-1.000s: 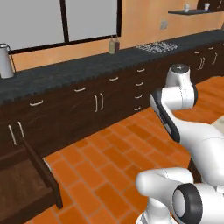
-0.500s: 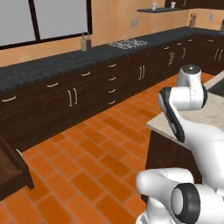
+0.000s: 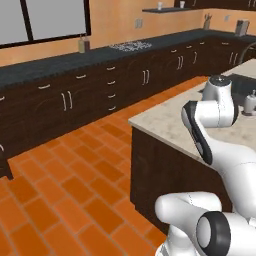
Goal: Take a straw from the drawer in front and place it inside the glass cup on the dining counter.
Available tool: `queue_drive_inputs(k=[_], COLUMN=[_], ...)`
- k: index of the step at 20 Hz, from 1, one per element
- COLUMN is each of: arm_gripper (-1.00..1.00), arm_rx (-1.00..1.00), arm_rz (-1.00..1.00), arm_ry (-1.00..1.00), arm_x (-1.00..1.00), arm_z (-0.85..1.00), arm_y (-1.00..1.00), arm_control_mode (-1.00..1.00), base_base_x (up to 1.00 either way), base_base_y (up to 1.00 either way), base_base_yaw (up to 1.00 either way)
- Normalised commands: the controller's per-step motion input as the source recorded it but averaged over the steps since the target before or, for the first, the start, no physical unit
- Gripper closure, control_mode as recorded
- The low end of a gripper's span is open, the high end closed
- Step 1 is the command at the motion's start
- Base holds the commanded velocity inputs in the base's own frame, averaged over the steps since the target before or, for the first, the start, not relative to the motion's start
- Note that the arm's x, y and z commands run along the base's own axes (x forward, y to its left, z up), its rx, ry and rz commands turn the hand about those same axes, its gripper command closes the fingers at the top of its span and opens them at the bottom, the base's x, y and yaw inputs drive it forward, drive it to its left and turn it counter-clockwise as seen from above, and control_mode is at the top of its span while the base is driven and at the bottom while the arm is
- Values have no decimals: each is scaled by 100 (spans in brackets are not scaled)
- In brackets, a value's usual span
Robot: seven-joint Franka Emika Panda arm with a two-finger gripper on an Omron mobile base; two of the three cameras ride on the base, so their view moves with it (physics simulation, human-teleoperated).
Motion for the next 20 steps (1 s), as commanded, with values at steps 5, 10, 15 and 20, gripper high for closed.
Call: queue_drive_inputs(k=[5,10,15,20], arm_gripper=[100,100,100,100], arm_rx=[0,0,0,0], arm_rz=[0,0,0,0], arm_ry=[0,0,0,0], arm_x=[0,0,0,0], arm_z=[0,0,0,0], arm_y=[0,0,0,0], arm_control_mode=[100,100,100,100], base_base_x=[-100,-100,-100,-99], base_base_y=[-91,-96,-96,-96], base_base_yaw=[1,0,0,0])
